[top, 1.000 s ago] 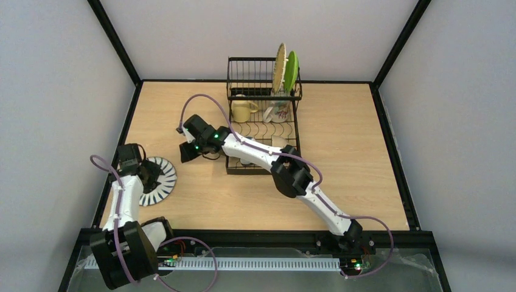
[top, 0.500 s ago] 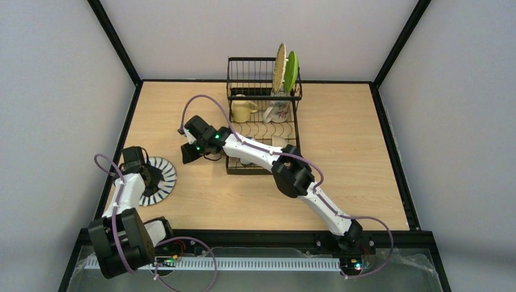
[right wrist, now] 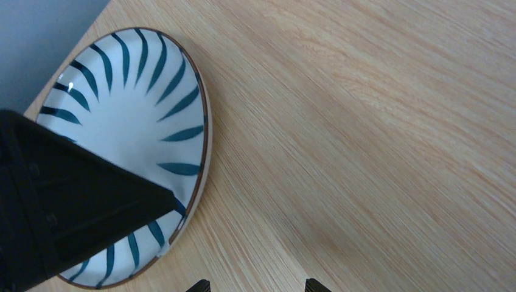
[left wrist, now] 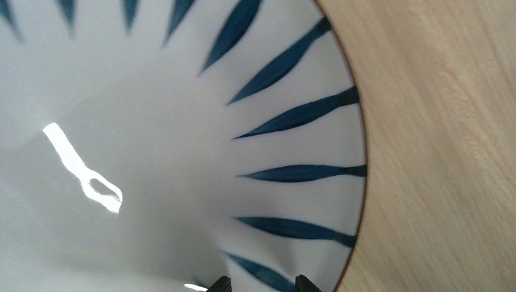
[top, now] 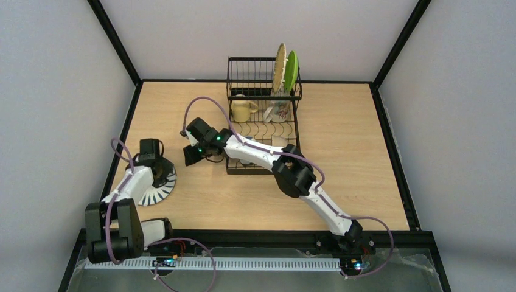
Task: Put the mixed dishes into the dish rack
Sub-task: Move the plate to the center of the board.
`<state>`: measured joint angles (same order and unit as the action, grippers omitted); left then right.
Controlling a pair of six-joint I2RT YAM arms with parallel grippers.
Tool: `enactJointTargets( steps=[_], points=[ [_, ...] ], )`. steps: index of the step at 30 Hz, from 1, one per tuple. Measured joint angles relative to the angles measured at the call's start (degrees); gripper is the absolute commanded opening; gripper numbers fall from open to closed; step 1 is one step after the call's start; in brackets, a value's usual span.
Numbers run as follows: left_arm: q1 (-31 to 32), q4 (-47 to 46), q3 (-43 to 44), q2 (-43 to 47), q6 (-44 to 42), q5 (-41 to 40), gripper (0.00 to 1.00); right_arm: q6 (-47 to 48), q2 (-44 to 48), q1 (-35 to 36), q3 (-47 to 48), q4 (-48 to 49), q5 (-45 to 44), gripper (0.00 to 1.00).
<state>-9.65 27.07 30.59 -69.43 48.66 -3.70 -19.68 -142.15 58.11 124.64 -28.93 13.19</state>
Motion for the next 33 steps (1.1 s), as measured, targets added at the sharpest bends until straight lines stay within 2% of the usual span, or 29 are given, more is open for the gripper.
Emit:
enactJointTargets(
  steps=[11,25,28,33],
  points=[
    [10.9,-5.4,2.8,-6.5,2.3,-7.1,0.60,-0.3,4.6,-0.1,-7.4,2.3,-3.4,0.89],
    [21.9,-8.5,7.3,-12.9,6.5,-8.5,0.61,-4.2,11.3,-2.4,-16.4,2.9,-15.2,0.89],
    [23.4,-7.6,9.0,-14.1,7.4,-8.5,0.64,-4.4,12.2,-2.9,-17.7,2.9,-16.0,0.89],
    [24.2,-3.8,9.7,-12.5,8.9,-8.3,0.81,-4.4,12.6,-3.0,-17.9,2.9,-16.1,0.89]
  ],
)
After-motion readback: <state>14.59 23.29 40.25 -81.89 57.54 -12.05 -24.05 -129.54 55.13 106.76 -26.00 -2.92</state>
